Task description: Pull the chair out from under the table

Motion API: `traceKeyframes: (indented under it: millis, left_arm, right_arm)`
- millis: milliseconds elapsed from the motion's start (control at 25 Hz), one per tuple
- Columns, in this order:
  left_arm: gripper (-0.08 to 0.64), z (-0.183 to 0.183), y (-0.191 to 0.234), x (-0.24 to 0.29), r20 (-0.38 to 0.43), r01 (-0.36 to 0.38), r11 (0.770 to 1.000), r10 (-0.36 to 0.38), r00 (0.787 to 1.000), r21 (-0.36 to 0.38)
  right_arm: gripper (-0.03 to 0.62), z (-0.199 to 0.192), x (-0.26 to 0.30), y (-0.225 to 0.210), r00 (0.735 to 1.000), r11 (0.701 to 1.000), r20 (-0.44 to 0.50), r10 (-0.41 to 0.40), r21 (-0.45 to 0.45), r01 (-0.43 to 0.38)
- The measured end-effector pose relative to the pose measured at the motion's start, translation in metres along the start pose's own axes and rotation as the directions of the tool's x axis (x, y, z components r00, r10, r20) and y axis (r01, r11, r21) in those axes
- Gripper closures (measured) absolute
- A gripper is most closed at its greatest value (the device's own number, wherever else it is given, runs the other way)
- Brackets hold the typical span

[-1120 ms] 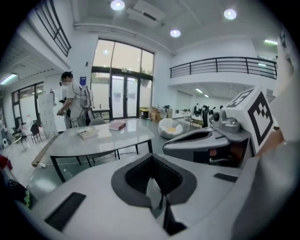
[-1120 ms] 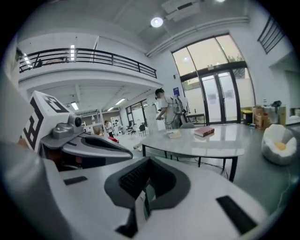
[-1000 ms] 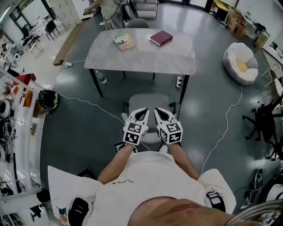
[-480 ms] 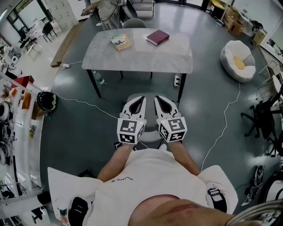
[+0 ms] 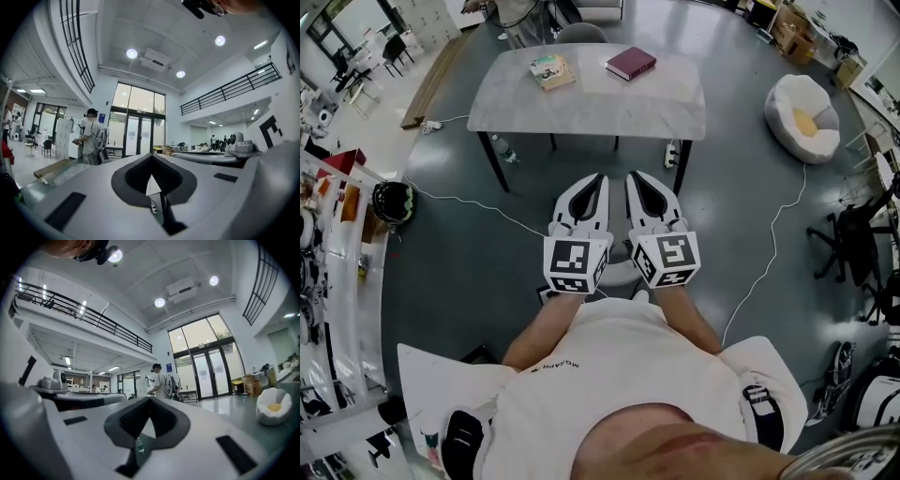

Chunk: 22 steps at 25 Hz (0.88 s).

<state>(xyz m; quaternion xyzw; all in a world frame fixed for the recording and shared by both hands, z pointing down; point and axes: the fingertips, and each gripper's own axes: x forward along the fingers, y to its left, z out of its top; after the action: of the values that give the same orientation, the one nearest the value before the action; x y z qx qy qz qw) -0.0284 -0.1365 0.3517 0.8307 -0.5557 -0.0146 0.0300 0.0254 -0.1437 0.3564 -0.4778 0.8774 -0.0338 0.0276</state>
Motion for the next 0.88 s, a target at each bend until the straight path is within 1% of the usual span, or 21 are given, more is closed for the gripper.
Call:
traceKeyframes:
  millis: [80,200,360,480,680,880]
  left_arm:
    - [0.557,0.005,-0.002,-0.001,0.016,-0.008,1.000,0.008,1.000,0.016]
    - [0.557,0.006,-0.002,0.000,0.025,-0.012,1.000,0.011,1.000,0.020]
    - [0.557,0.003,-0.001,0.001,0.023,-0.014,1.000,0.013,1.000,0.017]
    - [0.557,0.002,-0.001,0.003,0.022,-0.015,1.000,0.015,1.000,0.014]
    - [0.557,-0.003,0.003,0.003,0.013,-0.035,0.999,0.035,0.999,0.038]
    - [0.557,-0.006,0.011,0.000,0.013,-0.052,0.998,0.051,0.999,0.042]
  right_arm:
    - [0.580,0.004,-0.002,0.000,1.000,1.000,0.007,0.001,0.008,-0.001]
    - [0.580,0.006,-0.003,-0.004,1.000,1.000,0.010,-0.008,0.013,0.007]
    - [0.580,0.003,-0.002,-0.009,1.000,1.000,0.013,-0.020,0.012,0.020]
    - [0.580,0.002,-0.001,-0.008,1.000,1.000,0.011,-0.014,0.016,0.014]
    - [0.580,-0.004,-0.003,-0.008,1.000,1.000,0.001,-0.012,0.016,0.012]
    - [0.580,-0.008,0.001,-0.008,1.000,1.000,-0.002,-0.013,0.022,0.013]
